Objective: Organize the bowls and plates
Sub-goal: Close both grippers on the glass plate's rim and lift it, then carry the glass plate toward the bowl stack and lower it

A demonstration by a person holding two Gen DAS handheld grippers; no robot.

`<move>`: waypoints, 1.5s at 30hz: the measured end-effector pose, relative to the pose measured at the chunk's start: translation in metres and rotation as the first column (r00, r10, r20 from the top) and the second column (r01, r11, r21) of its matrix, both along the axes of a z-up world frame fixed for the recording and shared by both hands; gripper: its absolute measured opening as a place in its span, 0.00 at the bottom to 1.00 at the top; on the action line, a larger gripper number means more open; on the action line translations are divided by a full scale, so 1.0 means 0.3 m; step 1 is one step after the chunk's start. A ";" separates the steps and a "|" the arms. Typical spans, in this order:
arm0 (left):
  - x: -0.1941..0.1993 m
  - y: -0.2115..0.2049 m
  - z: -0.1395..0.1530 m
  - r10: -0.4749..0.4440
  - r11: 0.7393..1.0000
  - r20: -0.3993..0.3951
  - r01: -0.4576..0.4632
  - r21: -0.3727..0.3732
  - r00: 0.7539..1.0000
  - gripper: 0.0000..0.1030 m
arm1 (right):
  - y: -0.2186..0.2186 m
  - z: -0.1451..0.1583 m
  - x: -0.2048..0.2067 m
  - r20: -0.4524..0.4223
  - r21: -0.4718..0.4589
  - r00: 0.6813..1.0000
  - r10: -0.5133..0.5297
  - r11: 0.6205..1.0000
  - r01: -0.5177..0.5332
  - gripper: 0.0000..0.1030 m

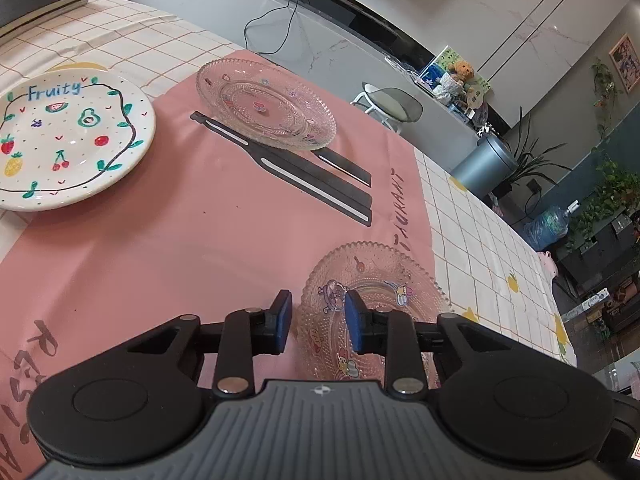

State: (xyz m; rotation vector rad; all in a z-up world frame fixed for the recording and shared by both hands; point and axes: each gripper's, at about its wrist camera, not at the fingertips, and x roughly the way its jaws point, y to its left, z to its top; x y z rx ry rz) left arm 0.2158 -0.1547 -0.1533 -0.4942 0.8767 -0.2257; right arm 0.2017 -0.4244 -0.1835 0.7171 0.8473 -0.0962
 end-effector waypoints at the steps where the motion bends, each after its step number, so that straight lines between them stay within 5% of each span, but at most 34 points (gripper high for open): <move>1: 0.000 -0.002 0.000 -0.001 1.000 -0.002 0.001 0.003 1.000 0.25 | -0.003 -0.003 -0.001 0.000 0.011 1.000 -0.005 1.000 0.005 0.26; 8: -0.001 0.003 0.002 0.007 1.000 0.000 -0.007 0.030 1.000 0.13 | -0.013 -0.007 -0.005 -0.023 0.018 0.999 -0.028 0.999 0.028 0.10; 15: -0.026 0.030 0.013 0.036 0.999 -0.007 -0.036 -0.007 0.999 0.10 | -0.017 0.008 -0.016 -0.014 0.039 0.999 -0.029 0.999 0.029 0.06; 21: -0.033 0.073 -0.005 0.080 0.988 -0.065 -0.088 -0.130 0.995 0.10 | -0.065 -0.026 -0.035 -0.045 0.170 0.996 -0.082 0.982 0.088 0.06; 32: -0.037 0.080 -0.025 0.102 0.986 -0.101 -0.114 -0.118 0.990 0.10 | -0.119 -0.106 -0.060 -0.102 0.414 0.987 -0.127 0.897 0.158 0.07; 36: -0.038 0.077 -0.025 0.099 0.987 -0.099 -0.110 -0.119 0.990 0.10 | -0.120 -0.108 -0.061 -0.103 0.427 0.987 -0.127 0.890 0.159 0.08; 45: -0.034 0.068 -0.019 0.088 0.990 -0.094 -0.098 -0.105 0.992 0.16 | -0.093 -0.075 -0.051 -0.080 0.328 0.993 -0.085 0.939 0.107 0.05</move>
